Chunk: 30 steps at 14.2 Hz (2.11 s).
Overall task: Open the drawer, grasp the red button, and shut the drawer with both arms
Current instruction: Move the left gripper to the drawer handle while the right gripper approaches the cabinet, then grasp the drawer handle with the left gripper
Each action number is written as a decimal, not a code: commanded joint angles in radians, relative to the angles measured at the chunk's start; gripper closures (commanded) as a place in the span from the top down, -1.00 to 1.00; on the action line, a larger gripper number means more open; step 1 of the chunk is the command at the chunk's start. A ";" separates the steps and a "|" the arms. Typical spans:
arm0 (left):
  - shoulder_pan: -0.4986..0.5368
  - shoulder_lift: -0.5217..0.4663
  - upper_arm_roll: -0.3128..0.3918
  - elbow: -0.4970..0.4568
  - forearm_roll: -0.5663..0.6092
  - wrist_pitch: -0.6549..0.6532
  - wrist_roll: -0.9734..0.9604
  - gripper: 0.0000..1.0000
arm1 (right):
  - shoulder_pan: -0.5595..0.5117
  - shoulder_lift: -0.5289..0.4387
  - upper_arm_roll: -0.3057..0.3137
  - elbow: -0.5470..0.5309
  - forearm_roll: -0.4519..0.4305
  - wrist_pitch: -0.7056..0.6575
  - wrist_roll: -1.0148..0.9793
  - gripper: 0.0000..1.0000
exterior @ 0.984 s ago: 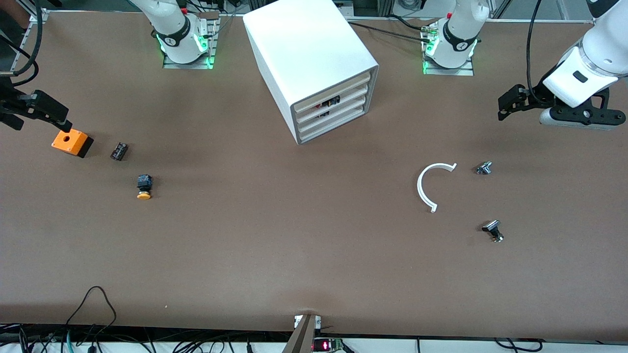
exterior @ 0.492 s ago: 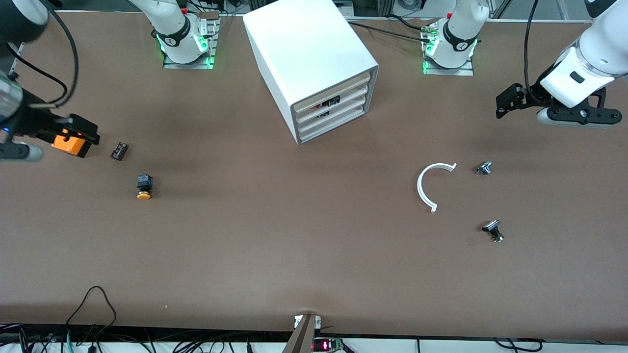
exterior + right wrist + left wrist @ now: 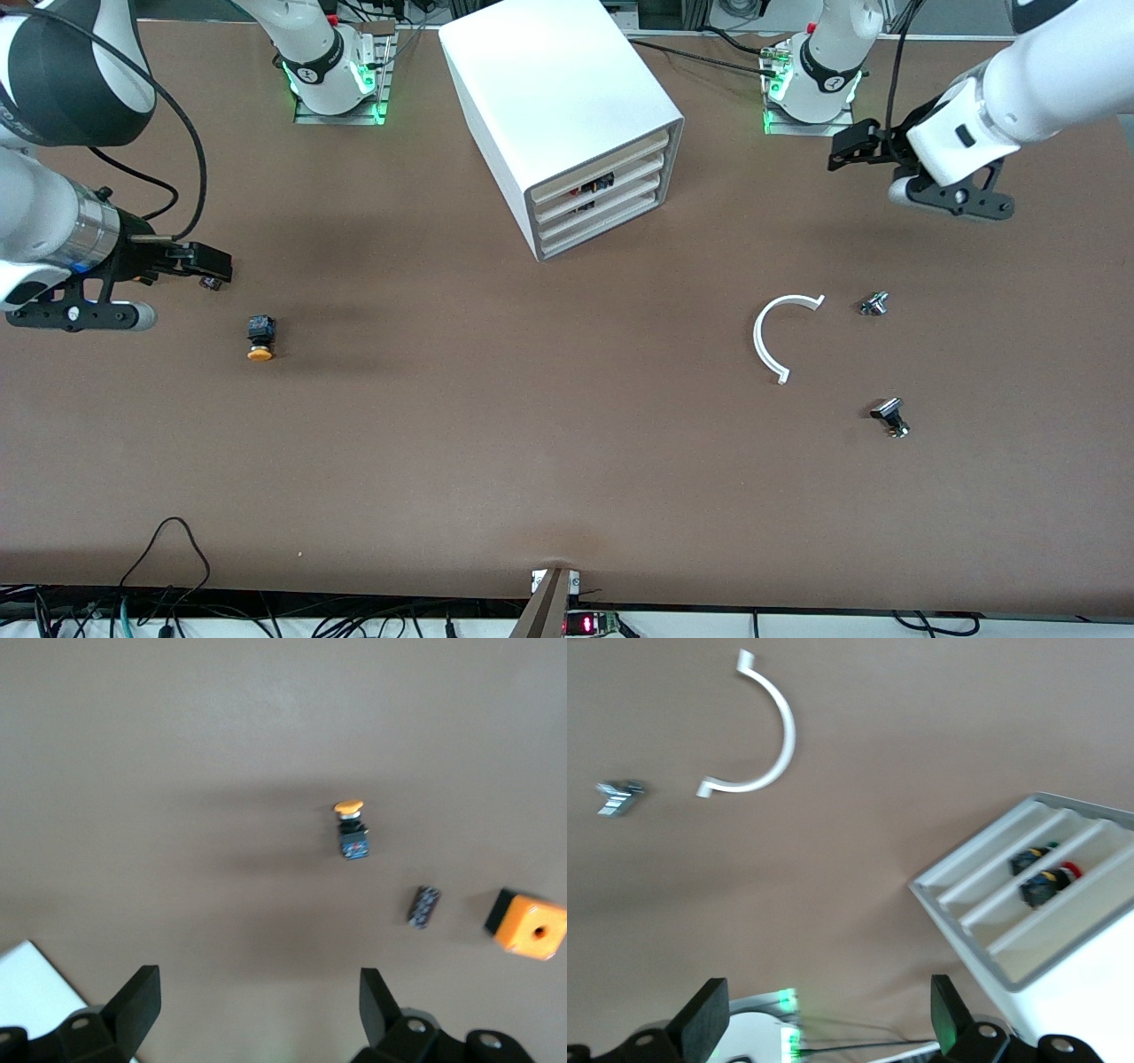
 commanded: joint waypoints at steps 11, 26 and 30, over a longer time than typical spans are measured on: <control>-0.032 0.596 -0.070 0.137 -0.484 0.101 0.583 0.97 | 0.142 0.069 0.001 0.012 0.033 0.042 0.479 0.99; -0.032 0.472 -0.185 -0.379 -0.755 0.339 0.974 0.44 | 0.325 0.127 0.003 0.049 0.036 0.119 0.838 0.99; -0.032 0.479 -0.222 -0.385 -0.769 0.362 0.983 0.21 | 0.345 0.168 0.001 0.113 0.097 0.148 0.975 0.99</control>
